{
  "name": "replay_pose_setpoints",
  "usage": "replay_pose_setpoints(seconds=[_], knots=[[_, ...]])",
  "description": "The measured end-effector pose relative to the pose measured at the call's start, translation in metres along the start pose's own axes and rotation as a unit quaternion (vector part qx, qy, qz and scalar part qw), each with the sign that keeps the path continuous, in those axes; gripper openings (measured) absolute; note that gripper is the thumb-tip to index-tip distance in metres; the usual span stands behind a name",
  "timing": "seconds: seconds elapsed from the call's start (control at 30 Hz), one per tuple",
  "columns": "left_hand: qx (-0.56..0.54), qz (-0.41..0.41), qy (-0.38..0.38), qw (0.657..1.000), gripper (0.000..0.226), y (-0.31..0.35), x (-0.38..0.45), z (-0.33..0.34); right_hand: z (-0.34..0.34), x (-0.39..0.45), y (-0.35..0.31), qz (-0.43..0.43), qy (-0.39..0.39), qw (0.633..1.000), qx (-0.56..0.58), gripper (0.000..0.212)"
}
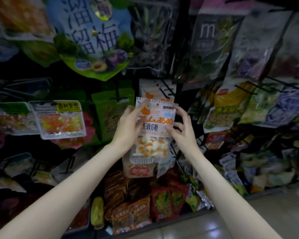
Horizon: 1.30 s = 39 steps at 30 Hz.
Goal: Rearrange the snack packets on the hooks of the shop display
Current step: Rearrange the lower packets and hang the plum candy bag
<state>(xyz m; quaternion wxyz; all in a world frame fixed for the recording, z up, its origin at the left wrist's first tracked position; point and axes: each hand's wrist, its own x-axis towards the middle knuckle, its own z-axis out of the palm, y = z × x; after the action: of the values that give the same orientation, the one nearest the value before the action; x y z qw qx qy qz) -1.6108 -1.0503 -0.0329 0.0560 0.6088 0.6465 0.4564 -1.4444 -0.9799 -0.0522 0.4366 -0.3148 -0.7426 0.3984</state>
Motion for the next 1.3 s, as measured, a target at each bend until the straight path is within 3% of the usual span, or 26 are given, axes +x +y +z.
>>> replay_pose_setpoints(seconds=[0.13, 0.33, 0.5, 0.63, 0.73, 0.8, 0.87, 0.9, 0.97, 1.03, 1.1, 1.3], knots=[[0.056, -0.014, -0.023, 0.998, 0.061, 0.012, 0.016, 0.029, -0.018, 0.023, 0.014, -0.032, -0.009, 0.998, -0.046, 0.042], [0.081, -0.006, -0.004, 0.997, 0.060, 0.020, 0.027, 0.043, -0.027, 0.039, 0.022, -0.080, -0.011, 0.996, -0.049, 0.049], [0.152, -0.034, -0.008, 0.988, 0.060, 0.014, 0.036, 0.051, -0.025, 0.055, 0.030, -0.040, -0.033, 0.998, -0.045, 0.049], [0.200, -0.069, -0.033, 0.977, 0.065, 0.005, 0.042, 0.057, -0.019, 0.071, 0.034, -0.031, -0.029, 0.991, -0.127, 0.045], [0.207, -0.097, -0.026, 0.973, 0.060, -0.009, 0.028, 0.052, -0.004, 0.079, 0.044, -0.036, -0.036, 0.969, -0.242, 0.056], [0.204, -0.118, -0.014, 0.972, 0.056, -0.022, 0.004, 0.041, 0.007, 0.064, 0.052, -0.024, 0.003, 0.959, -0.282, 0.060], [0.211, -0.137, -0.009, 0.968, 0.051, -0.041, -0.028, 0.026, 0.020, 0.035, 0.060, -0.038, 0.050, 0.965, -0.254, 0.048], [0.222, -0.152, -0.013, 0.963, 0.048, -0.054, -0.045, 0.019, 0.029, 0.019, 0.063, -0.054, 0.036, 0.967, -0.247, 0.041], [0.253, -0.208, -0.027, 0.945, 0.046, -0.080, -0.077, 0.006, 0.052, -0.007, 0.071, -0.081, -0.083, 0.964, -0.239, 0.036], [0.269, -0.263, -0.052, 0.925, 0.046, -0.100, -0.104, -0.002, 0.078, -0.023, 0.076, -0.093, -0.224, 0.943, -0.229, 0.041], [0.276, -0.299, -0.058, 0.912, 0.047, -0.113, -0.126, -0.007, 0.105, -0.030, 0.082, -0.073, -0.310, 0.926, -0.203, 0.048], [0.291, -0.338, -0.040, 0.894, 0.055, -0.135, -0.160, -0.018, 0.171, -0.013, 0.109, 0.023, -0.362, 0.906, -0.219, 0.059]])
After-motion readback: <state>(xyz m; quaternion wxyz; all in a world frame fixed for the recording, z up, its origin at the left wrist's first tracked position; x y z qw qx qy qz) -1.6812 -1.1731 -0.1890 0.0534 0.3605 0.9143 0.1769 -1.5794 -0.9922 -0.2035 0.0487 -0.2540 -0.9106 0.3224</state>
